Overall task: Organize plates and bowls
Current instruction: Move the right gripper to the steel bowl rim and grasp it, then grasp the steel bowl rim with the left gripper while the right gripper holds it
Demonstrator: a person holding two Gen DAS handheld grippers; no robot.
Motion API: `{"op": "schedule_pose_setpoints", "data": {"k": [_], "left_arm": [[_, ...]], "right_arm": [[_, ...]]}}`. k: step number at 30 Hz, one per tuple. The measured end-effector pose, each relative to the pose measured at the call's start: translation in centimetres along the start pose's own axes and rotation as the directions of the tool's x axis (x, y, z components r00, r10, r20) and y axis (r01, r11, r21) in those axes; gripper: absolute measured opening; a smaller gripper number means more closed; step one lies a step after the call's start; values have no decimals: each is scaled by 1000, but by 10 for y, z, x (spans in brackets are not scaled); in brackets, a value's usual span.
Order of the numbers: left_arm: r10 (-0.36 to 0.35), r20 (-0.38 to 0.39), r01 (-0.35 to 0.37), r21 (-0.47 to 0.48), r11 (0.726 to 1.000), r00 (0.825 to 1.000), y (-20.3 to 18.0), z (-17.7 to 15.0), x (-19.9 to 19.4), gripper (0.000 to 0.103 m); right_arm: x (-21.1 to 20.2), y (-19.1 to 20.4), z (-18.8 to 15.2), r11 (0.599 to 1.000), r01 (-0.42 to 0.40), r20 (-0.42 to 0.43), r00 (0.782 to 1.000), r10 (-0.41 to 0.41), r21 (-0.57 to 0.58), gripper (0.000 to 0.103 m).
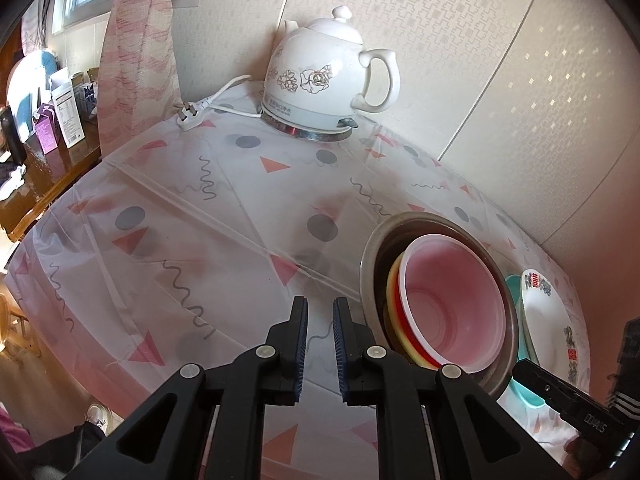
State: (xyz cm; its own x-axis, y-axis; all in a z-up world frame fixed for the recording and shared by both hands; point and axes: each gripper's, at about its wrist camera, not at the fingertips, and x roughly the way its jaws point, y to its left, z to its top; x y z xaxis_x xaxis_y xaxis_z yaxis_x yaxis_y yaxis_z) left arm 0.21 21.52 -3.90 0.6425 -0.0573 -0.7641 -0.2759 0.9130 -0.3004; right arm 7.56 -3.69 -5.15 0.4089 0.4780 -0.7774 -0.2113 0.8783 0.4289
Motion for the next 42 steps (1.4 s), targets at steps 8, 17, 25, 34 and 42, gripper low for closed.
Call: {"op": "schedule_pose_setpoints", "data": {"k": [8, 17, 25, 34, 42], "left_arm": [[-95, -26, 97, 71, 993, 995, -6, 7, 7, 22], [-110, -37, 114, 128, 985, 993, -13, 10, 18, 27], [-103, -68, 112, 130, 985, 992, -14, 18, 32, 27], [-109, -82, 122, 182, 976, 991, -16, 22, 46, 28], [-147, -99, 162, 165, 973, 984, -18, 18, 53, 21]], "right_arm": [[-2, -2, 2, 1000, -12, 6, 1000, 12, 6, 19], [-2, -7, 11, 999, -23, 11, 1000, 23, 37, 18], [5, 0, 28, 1000, 23, 15, 1000, -23, 8, 21], [14, -6, 31, 998, 57, -27, 998, -57, 18, 21], [28, -2, 29, 998, 54, -23, 998, -54, -10, 16]]}}
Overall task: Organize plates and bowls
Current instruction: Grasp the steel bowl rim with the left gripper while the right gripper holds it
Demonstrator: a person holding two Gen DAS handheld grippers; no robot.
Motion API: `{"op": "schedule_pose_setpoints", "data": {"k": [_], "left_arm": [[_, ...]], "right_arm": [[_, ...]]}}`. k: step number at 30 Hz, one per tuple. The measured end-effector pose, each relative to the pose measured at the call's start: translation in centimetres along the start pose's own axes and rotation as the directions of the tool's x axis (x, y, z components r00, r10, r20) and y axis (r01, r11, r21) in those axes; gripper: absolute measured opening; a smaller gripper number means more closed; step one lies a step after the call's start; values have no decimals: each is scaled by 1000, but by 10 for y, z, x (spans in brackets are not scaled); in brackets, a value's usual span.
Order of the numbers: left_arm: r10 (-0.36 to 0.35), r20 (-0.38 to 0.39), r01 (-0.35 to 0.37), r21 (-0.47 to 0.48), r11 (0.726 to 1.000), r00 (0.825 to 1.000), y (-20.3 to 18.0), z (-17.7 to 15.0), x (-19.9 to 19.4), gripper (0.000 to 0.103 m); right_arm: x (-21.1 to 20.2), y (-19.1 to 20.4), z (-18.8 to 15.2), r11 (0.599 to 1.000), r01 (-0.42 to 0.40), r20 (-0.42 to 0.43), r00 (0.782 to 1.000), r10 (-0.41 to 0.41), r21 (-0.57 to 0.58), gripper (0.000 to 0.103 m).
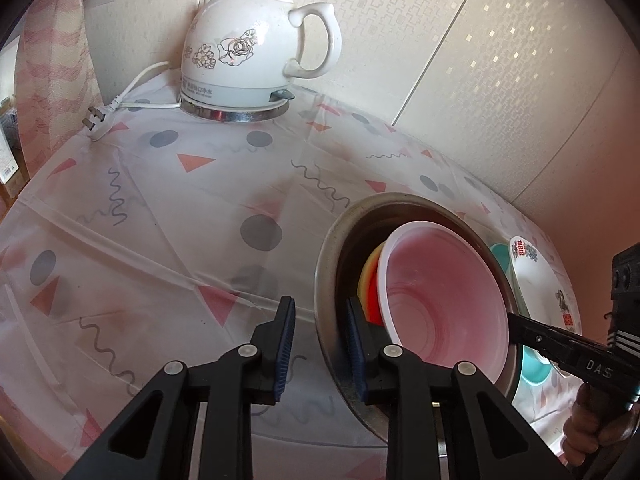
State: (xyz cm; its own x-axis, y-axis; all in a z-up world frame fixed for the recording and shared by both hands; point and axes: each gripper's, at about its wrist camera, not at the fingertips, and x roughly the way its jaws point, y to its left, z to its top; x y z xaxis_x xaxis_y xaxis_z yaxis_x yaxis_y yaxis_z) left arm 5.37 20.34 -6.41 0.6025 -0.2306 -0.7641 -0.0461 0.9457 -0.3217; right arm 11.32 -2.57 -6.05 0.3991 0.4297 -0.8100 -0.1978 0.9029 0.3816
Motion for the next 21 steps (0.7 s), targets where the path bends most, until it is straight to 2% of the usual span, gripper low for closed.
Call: {"op": "schedule_pose_setpoints", "data": {"k": [1, 2, 4, 10, 21], "left_arm": [[-5, 2, 5, 6, 1000, 1000, -3, -1, -1, 16], [4, 5, -4, 13, 1000, 1000, -5, -2, -1, 15], [21, 14, -21, 23, 1000, 1000, -8, -3, -2, 15], [1, 5, -1, -8, 1000, 1000, -5, -8, -8, 15], [-13, 6, 13, 4, 1000, 1000, -15, -16, -19, 17]], "right_arm": [[0, 1, 0, 1000, 2, 1, 1000, -2, -4, 16], [-1, 1, -1, 1000, 3, 2, 1000, -3, -7, 16], [-3, 3, -2, 1000, 9, 7, 1000, -9, -18, 16], [-5, 3, -3, 1000, -6, 4, 1000, 6, -10, 16], [-20, -1, -6, 1000, -21, 24, 999, 21, 3, 16]]}}
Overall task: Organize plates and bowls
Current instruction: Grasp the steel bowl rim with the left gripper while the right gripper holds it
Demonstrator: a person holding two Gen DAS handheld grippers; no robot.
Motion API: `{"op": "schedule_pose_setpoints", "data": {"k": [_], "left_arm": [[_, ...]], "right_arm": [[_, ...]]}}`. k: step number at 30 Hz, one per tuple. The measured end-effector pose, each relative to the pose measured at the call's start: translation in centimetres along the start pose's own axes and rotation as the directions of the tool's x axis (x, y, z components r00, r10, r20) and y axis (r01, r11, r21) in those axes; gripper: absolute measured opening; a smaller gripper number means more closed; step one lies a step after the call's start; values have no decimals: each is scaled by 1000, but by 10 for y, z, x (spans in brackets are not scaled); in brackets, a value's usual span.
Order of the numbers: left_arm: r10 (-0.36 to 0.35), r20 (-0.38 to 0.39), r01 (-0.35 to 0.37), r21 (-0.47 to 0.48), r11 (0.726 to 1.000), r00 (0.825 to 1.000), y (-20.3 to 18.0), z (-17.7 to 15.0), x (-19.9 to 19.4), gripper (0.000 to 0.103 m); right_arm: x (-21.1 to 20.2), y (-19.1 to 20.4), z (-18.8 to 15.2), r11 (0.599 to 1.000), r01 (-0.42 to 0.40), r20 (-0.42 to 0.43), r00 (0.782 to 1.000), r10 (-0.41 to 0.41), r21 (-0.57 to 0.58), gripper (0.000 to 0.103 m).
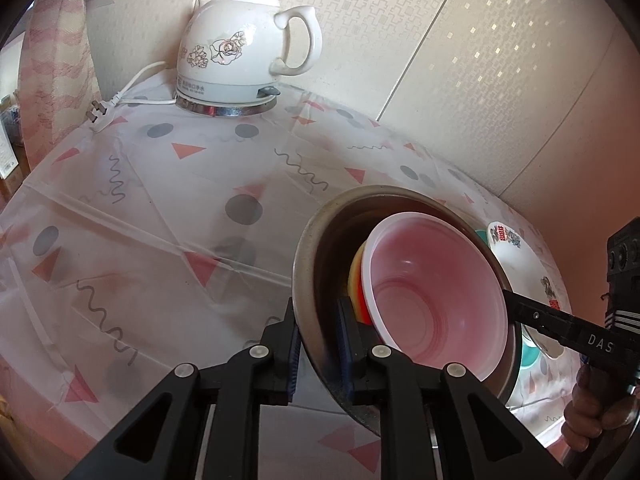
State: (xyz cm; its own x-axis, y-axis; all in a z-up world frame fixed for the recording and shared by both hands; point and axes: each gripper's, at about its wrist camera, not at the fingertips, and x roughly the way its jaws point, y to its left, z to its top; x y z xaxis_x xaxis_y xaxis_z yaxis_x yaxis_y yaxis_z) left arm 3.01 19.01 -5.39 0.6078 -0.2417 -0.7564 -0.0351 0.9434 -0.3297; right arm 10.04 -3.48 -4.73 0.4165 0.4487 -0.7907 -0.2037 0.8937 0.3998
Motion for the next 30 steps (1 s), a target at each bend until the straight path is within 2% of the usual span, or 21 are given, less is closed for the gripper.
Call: {"op": "schedule_pose_setpoints", "data": {"k": [10, 18, 30], "left_arm": [[-35, 44, 34, 34, 999, 998, -21, 7, -16, 18], [-95, 54, 90, 86, 992, 994, -56, 17, -17, 18], [-166, 16, 160, 200, 967, 986, -131, 25, 3, 19]], "right_arm": [[-26, -8, 3, 1000, -19, 59, 998, 17, 23, 16], [-63, -29, 5, 998, -13, 137, 991, 4, 64, 16], [-110, -85, 2, 981, 47, 224, 970, -89, 187, 16]]}}
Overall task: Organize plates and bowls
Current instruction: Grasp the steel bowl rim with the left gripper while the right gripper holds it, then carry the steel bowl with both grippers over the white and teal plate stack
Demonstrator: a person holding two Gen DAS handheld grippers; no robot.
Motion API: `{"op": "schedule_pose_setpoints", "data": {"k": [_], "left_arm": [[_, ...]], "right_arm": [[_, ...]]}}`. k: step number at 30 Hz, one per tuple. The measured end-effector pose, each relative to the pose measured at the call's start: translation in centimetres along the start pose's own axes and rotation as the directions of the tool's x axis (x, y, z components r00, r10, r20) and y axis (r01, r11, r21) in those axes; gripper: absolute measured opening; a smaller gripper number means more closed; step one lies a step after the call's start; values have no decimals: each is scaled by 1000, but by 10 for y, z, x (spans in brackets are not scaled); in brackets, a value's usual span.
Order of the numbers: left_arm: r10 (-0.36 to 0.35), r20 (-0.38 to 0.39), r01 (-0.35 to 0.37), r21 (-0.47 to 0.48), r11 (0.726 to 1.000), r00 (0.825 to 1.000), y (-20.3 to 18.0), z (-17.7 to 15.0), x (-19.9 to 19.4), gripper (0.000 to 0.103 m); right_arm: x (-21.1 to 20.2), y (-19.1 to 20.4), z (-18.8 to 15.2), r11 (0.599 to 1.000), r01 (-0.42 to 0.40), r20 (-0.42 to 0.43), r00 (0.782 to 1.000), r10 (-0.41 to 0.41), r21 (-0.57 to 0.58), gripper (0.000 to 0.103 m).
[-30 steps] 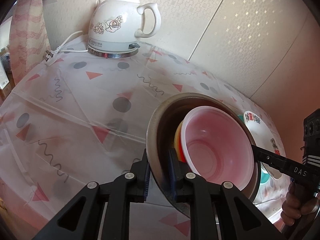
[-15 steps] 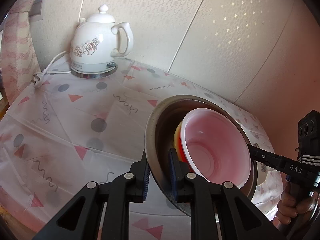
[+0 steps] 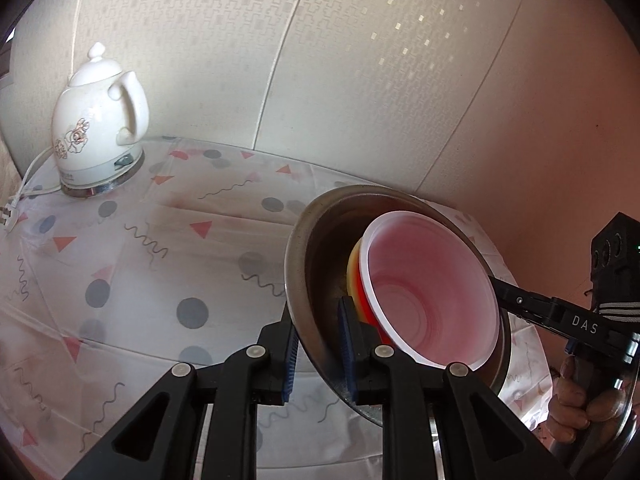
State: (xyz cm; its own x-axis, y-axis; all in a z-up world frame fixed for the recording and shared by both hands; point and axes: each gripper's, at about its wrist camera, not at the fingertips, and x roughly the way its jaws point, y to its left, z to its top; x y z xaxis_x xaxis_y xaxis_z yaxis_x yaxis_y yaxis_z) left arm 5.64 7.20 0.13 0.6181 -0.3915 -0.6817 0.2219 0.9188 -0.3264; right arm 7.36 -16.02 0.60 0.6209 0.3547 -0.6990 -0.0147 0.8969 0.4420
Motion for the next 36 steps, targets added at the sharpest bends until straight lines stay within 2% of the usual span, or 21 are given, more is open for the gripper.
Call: {"op": "schedule_pose_setpoints", "data": {"k": [12, 23, 36], "left_arm": [[-41, -69, 45, 56, 997, 997, -38, 7, 40, 20], [-28, -129, 37, 64, 997, 991, -46, -3, 68, 20], [-24, -151, 34, 67, 997, 988, -48, -3, 80, 21]], "right_arm": [[-12, -45, 1, 993, 74, 20, 997, -76, 93, 16], [2, -68, -5, 984, 114, -8, 993, -114, 140, 16], [3, -80, -6, 978, 120, -8, 993, -120, 173, 15]]}}
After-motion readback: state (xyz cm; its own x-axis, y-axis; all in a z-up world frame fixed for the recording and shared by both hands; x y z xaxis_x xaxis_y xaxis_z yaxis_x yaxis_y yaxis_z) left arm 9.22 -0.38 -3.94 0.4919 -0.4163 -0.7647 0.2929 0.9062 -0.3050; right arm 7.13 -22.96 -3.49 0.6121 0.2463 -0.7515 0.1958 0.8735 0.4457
